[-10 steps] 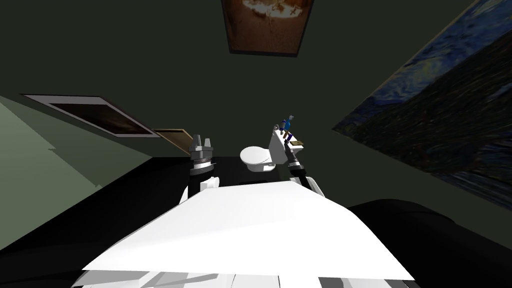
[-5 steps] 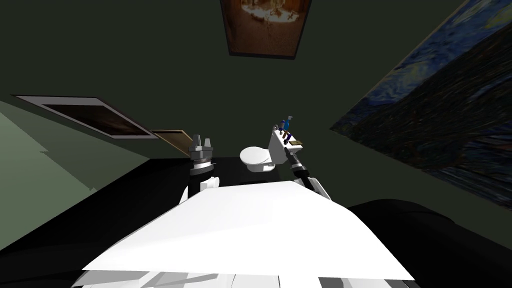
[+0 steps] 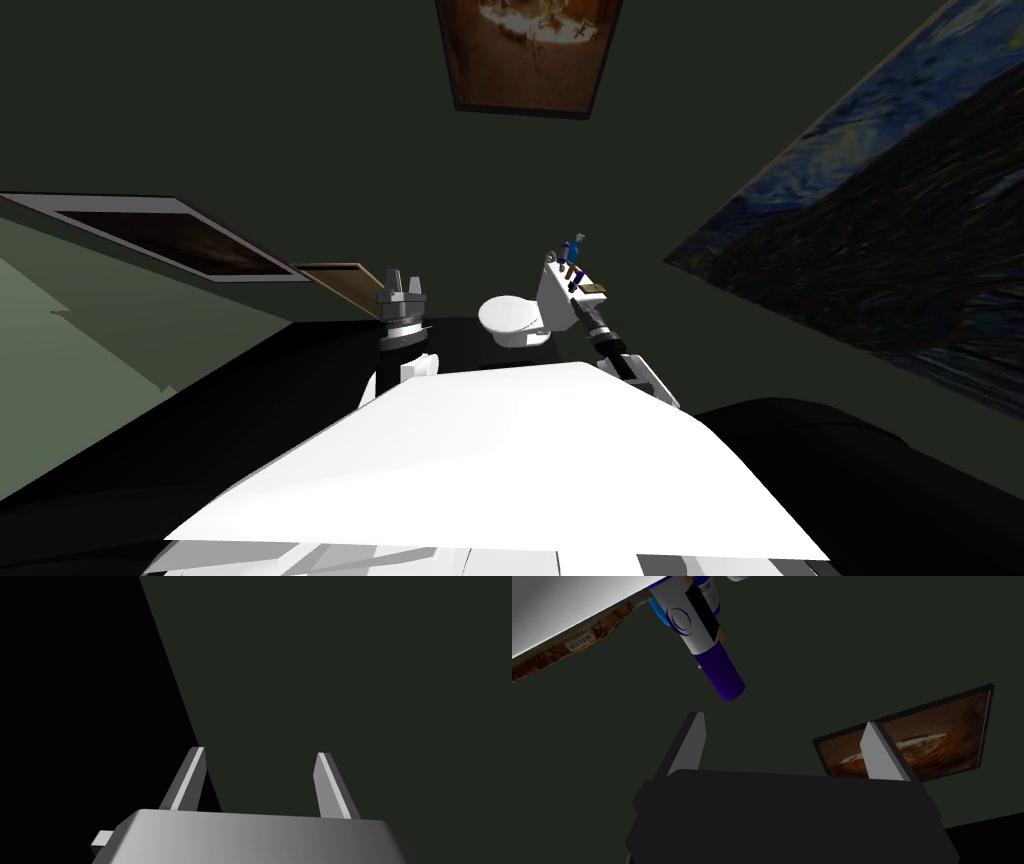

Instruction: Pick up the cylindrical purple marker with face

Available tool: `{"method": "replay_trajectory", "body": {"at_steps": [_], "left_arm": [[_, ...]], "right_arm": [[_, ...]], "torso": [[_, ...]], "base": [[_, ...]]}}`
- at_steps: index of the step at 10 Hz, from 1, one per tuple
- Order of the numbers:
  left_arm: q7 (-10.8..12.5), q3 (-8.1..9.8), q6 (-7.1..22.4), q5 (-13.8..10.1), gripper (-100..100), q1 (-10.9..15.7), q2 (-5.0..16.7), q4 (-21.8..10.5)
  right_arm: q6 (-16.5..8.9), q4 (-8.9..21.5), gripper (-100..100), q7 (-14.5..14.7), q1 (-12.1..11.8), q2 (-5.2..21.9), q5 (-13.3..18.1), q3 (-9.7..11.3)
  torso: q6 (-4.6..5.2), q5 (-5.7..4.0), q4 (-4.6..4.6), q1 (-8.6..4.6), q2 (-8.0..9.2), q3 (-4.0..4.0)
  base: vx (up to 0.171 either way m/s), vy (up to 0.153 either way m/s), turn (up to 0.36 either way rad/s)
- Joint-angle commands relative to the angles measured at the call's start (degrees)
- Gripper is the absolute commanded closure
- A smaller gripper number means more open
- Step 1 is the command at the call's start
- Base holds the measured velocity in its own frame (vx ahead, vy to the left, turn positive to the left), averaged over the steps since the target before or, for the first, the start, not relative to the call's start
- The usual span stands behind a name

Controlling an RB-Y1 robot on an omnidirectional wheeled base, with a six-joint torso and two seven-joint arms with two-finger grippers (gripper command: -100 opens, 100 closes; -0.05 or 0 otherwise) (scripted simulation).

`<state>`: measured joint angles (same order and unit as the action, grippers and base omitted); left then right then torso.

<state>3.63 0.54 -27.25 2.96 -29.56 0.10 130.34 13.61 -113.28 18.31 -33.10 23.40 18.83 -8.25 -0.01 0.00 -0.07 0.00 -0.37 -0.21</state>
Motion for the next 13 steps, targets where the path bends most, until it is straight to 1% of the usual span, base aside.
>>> {"method": "replay_trajectory", "body": {"at_steps": [1, 5, 8, 9, 10, 11, 12, 13], "left_arm": [[0.0, 0.00, 0.0, 0.0, 0, 0.0, 0.0, 0.0], [0.0, 0.00, 0.0, 0.0, 0, 0.0, 0.0, 0.0], [0.0, 0.00, 0.0, 0.0, 0, 0.0, 0.0, 0.0], [0.0, 0.00, 0.0, 0.0, 0, 0.0, 0.0, 0.0], [0.0, 0.00, 0.0, 0.0, 0, 0.0, 0.0, 0.0], [0.0, 0.00, 0.0, 0.0, 0, 0.0, 0.0, 0.0], [0.0, 0.00, 0.0, 0.0, 0, 0.0, 0.0, 0.0], [0.0, 0.00, 0.0, 0.0, 0, 0.0, 0.0, 0.0]], "right_arm": [[-1.1, 0.4, -100, 0.7, -0.3, 2.0, 1.3, -0.6], [-3.6, 1.9, -100, 2.2, -0.3, 7.3, 4.3, -2.1], [-5.4, 2.8, -100, 3.0, -0.2, 10.5, 6.3, -3.0], [-6.4, 3.2, -100, 3.4, -0.1, 12.1, 7.3, -3.5], [-7.0, 3.4, -100, 3.7, -0.1, 13.2, 8.0, -3.8], [-6.2, 3.5, -100, 3.3, -0.2, 12.8, 7.4, -3.9], [-6.4, 3.6, 0, 3.3, -0.1, 12.9, 7.4, -3.9], [-4.3, 6.4, -100, 4.8, 2.7, 13.5, 5.4, -1.3]], "torso": [[0.00, 0.00, 0.00, 0.00, 0.00, 0.00], [0.00, 0.01, -0.03, 0.03, -0.13, -0.08], [-0.01, 0.01, -0.04, 0.05, -0.17, -0.10], [-0.01, 0.01, -0.03, 0.03, -0.12, -0.08], [-0.01, -0.01, -0.04, -0.07, -0.18, -0.11], [-0.02, -0.01, -0.07, 0.00, -0.29, -0.17], [-0.01, 0.00, -0.03, 0.02, -0.04, -0.05], [0.00, -0.01, 0.03, 0.01, 0.20, 0.10]], "base": [[0.104, 0.014, -0.024], [0.129, 0.011, -0.025], [0.129, 0.012, -0.018], [0.143, -0.016, -0.034], [0.179, 0.009, -0.016], [0.082, 0.011, -0.001], [0.014, 0.001, 0.002], [-0.088, 0.022, 0.031]]}}
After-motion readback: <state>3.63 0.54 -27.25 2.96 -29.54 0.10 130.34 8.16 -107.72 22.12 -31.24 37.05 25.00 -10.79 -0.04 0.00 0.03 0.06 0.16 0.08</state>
